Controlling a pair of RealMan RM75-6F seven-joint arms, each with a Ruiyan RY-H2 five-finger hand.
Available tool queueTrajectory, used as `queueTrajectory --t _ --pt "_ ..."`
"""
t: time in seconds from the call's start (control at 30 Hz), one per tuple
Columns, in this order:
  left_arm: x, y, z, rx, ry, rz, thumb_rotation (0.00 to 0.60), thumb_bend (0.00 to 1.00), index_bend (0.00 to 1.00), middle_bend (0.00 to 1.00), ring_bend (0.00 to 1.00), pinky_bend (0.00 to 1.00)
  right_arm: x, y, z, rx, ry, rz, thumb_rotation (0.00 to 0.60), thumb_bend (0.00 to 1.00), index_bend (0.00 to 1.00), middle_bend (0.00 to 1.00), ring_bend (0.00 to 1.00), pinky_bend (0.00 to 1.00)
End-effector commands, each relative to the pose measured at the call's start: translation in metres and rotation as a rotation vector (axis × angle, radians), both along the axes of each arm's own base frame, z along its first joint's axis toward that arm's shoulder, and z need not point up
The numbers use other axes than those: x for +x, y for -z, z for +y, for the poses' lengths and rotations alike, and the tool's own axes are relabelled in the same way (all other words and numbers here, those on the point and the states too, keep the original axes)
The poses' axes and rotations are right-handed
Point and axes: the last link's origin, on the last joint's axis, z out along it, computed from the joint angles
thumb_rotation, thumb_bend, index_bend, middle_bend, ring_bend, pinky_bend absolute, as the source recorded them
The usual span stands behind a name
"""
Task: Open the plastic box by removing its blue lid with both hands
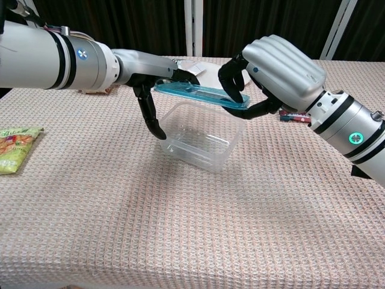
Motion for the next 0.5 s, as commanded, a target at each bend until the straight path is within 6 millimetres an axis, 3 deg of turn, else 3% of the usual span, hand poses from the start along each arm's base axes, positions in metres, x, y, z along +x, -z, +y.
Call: queueTrajectory --t 0.03,0.5 --pt "0.0 -0.001 0.0 0.002 0.0 -0.001 0.6 0.0 0.0 0.04 0.0 0.12 -0.002 -0.002 0.0 0.0 0.003 0.005 0.6 0.75 0.82 0.67 0.6 0.74" --pt "-0.01 -0.009 0.005 0.048 -0.013 0.008 0.6 0.0 0.0 0.04 0.0 0.11 -0.037 -0.031 0.004 -0.052 0.069 0.056 0.6 0.75 0.82 0.68 0.6 0.74"
